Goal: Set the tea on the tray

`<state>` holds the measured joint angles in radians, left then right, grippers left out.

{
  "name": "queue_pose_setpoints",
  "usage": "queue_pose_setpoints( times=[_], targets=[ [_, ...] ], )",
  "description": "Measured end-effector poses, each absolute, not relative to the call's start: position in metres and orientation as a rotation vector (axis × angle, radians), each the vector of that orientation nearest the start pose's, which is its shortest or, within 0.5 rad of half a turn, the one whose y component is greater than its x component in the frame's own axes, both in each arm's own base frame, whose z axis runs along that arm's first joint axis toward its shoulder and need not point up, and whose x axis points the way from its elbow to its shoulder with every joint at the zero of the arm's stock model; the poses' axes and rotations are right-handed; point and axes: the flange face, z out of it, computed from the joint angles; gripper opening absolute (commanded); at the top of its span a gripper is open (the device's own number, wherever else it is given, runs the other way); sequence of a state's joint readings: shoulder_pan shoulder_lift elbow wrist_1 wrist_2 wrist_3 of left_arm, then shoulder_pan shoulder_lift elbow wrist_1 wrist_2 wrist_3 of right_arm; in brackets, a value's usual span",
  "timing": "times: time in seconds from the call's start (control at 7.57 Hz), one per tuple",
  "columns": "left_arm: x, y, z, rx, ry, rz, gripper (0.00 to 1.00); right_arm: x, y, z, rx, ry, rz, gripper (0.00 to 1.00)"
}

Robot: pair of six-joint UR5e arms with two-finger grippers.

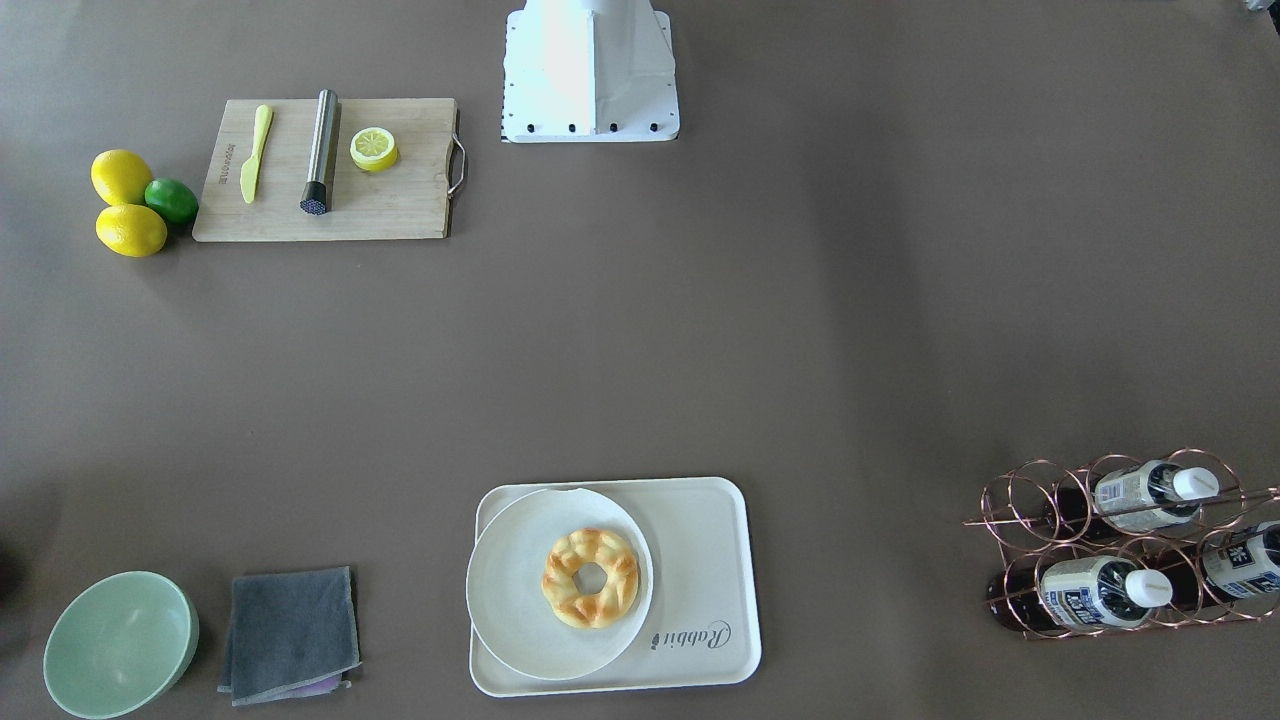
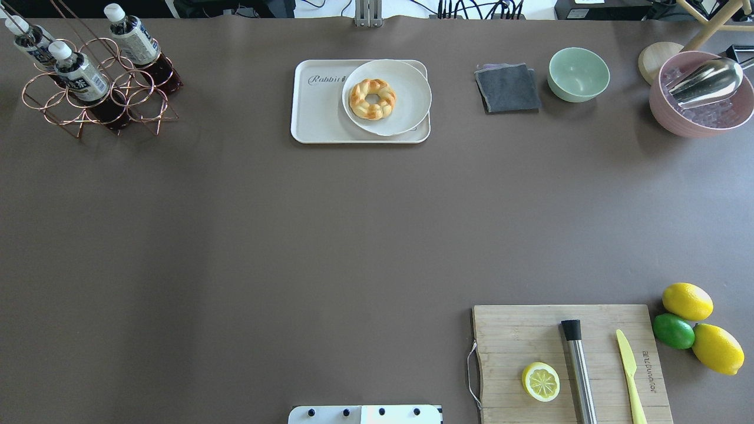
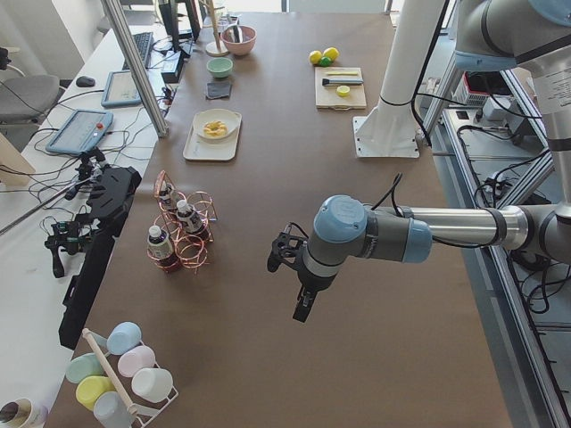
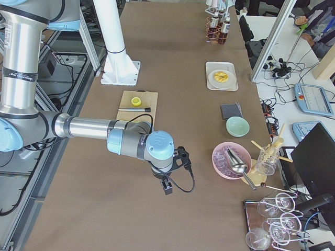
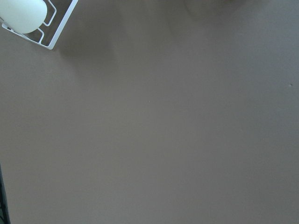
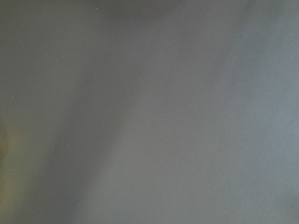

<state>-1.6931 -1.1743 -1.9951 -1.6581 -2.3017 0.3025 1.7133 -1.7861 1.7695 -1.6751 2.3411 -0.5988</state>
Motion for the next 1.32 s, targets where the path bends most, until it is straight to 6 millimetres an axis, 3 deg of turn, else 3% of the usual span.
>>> queue_pose_setpoints(
  times=[1.06,1.32],
  targets=[
    [-0.092,-0.329,0.606,0.175,0.686,0.24,0.97,0.117,-0.372,0.674,0.154,-0.775,-0.364,1.0],
    [-0.092,-0.334,0.596,0.198,0.682,0.23,0.95,0.117,-0.375,0.668,0.159,-0.778,-0.353,1.0]
  ],
)
